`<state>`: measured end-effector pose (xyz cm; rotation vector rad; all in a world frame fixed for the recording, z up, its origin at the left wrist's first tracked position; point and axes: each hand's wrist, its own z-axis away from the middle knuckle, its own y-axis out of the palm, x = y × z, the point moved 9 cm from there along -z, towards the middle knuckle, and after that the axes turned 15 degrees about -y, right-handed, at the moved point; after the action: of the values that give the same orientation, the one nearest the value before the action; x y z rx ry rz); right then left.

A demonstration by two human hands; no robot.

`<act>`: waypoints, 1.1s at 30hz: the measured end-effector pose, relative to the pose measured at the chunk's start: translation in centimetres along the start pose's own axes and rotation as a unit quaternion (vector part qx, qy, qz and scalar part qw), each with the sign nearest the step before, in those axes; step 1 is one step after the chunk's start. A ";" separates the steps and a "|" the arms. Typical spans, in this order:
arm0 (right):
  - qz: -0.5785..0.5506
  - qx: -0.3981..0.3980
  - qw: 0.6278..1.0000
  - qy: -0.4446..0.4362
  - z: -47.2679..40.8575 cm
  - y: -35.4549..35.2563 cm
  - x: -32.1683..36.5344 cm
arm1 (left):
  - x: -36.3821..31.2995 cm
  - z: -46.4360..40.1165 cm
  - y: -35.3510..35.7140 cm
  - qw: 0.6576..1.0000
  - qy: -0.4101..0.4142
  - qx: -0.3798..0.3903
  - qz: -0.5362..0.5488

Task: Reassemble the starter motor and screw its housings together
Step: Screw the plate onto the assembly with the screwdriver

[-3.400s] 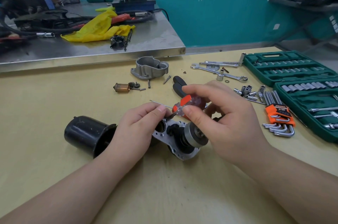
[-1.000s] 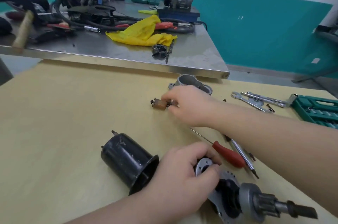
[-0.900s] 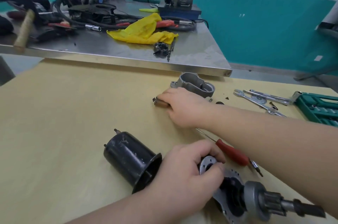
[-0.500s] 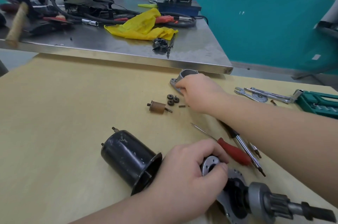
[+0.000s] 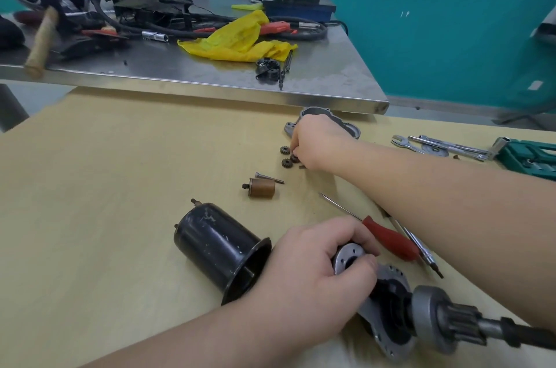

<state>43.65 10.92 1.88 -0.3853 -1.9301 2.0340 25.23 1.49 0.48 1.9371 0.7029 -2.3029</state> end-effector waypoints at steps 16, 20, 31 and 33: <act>-0.268 -0.147 0.950 0.065 4.9 -2.1 -2.3 | 0.3 0.0 0.0 1.000 -0.014 -0.008 0.025; -0.493 -0.201 0.845 0.048 11.1 -4.6 -2.9 | 0.0 -0.1 0.0 0.999 0.009 -0.020 0.048; -0.762 -0.328 0.555 -0.057 23.9 -6.6 1.0 | 0.5 0.6 -1.6 0.989 -0.004 -0.144 0.043; -0.715 -0.348 0.606 -0.019 24.8 -3.9 0.8 | 0.8 0.6 -1.8 0.987 -0.016 -0.158 0.020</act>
<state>33.13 -11.23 7.23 0.8534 -1.7924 0.2074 23.88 3.08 0.36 1.7510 0.9487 -2.0450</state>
